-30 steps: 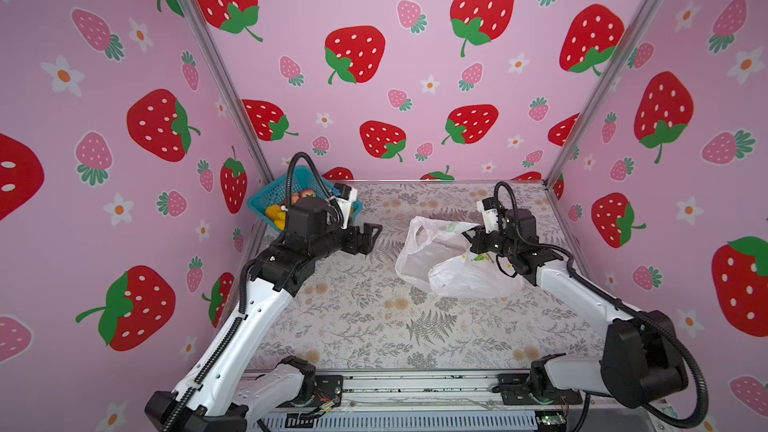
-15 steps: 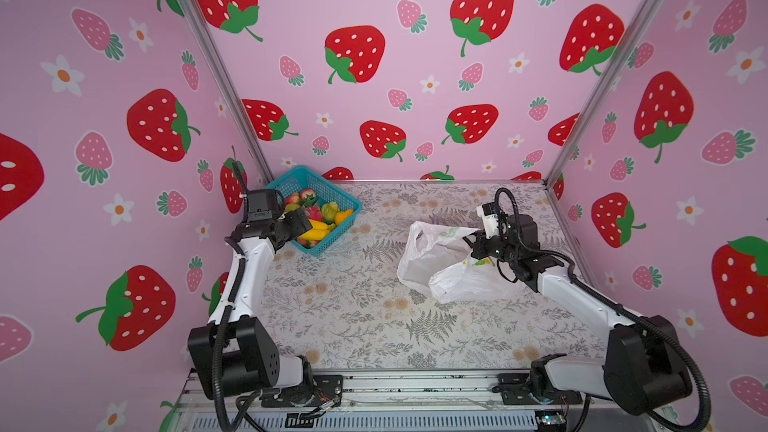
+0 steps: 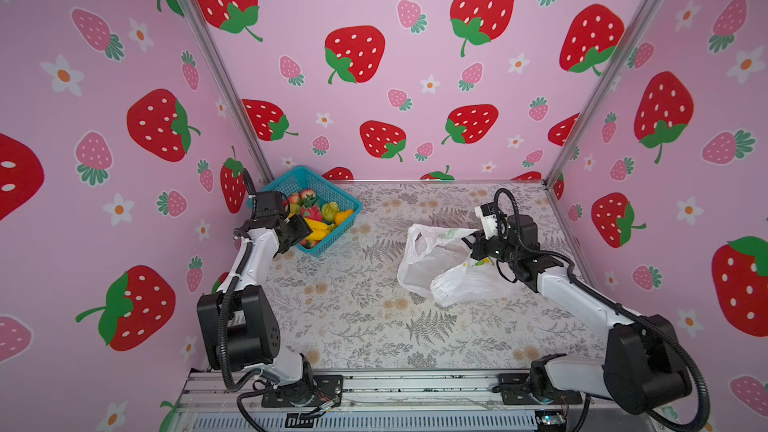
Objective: Place the fake fruits into the plastic bag and tie a complex knot
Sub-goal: 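Move the left gripper over the teal basket and grasp the yellow bananas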
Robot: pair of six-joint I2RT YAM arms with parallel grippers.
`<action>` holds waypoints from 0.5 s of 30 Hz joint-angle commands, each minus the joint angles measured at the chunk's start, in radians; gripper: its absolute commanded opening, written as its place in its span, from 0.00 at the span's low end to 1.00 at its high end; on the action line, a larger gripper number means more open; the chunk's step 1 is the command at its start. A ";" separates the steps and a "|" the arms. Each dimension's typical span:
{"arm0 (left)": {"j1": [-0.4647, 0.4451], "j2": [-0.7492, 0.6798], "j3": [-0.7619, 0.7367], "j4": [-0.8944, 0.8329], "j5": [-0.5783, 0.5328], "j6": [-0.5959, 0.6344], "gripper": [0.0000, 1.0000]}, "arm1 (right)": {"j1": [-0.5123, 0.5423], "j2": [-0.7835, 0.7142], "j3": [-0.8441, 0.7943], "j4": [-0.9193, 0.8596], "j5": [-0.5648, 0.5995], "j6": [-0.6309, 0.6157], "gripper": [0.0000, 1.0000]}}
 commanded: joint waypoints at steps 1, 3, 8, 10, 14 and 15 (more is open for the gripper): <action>0.001 0.034 0.051 0.023 0.038 -0.021 0.63 | -0.007 0.012 -0.011 0.023 -0.022 -0.014 0.00; -0.001 0.050 0.059 0.023 0.043 -0.024 0.61 | -0.007 0.014 -0.010 0.023 -0.019 -0.015 0.00; -0.001 0.087 0.069 0.050 0.056 -0.040 0.60 | -0.007 0.023 -0.007 0.021 -0.026 -0.015 0.00; -0.002 0.109 0.075 0.063 0.073 -0.049 0.59 | -0.007 0.026 -0.007 0.021 -0.029 -0.015 0.00; -0.004 0.148 0.088 0.097 0.108 -0.075 0.59 | -0.007 0.031 -0.005 0.018 -0.034 -0.016 0.00; -0.004 0.155 0.091 0.110 0.113 -0.084 0.59 | -0.007 0.033 -0.005 0.018 -0.034 -0.016 0.00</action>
